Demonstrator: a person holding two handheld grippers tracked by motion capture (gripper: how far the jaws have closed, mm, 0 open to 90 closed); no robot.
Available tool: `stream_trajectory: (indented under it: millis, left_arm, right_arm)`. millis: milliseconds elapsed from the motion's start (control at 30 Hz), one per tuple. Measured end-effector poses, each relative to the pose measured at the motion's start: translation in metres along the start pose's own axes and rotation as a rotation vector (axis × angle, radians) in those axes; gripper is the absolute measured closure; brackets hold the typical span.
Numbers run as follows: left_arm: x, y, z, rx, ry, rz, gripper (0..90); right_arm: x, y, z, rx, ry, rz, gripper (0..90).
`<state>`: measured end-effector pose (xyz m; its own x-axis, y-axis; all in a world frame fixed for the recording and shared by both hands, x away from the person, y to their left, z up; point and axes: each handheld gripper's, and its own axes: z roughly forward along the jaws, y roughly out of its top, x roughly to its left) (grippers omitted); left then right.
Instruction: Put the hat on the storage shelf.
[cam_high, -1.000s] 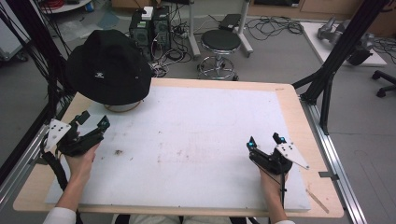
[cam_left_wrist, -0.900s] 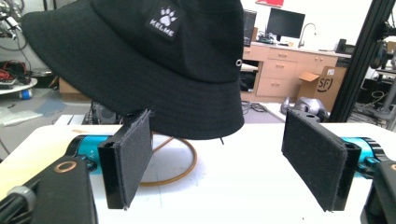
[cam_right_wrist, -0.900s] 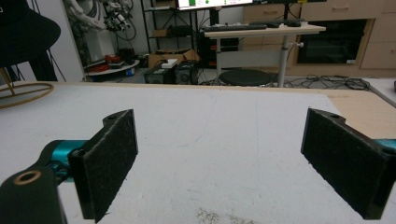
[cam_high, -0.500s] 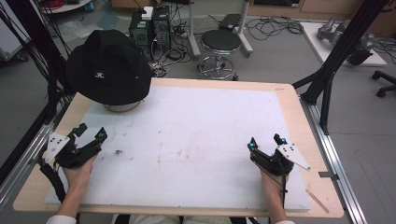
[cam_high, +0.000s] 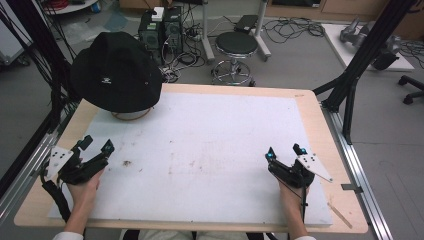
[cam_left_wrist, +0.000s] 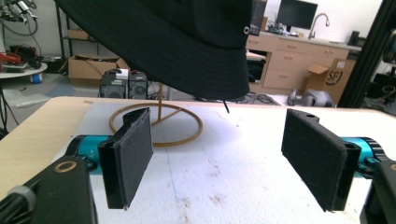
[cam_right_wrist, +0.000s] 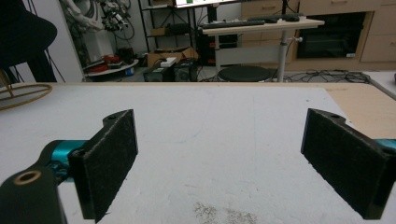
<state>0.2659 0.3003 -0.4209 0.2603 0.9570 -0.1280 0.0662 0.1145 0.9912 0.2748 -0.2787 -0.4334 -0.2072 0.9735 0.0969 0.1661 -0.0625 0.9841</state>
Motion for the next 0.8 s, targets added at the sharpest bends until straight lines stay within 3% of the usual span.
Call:
stream_trajectory:
  millis: [300,800]
  left_arm:
    - [-0.0014,-0.0024,0.0033,0.013,-0.022,-0.004,25.1]
    - [0.0025,-0.0044,0.0042,0.027,-0.024,-0.025,25.4]
  right_arm:
    - [-0.001,-0.0007,-0.0015,0.006,-0.007,0.003,10.1]
    - [-0.0035,-0.0013,-0.0037,0.01,-0.011,0.008,10.0]
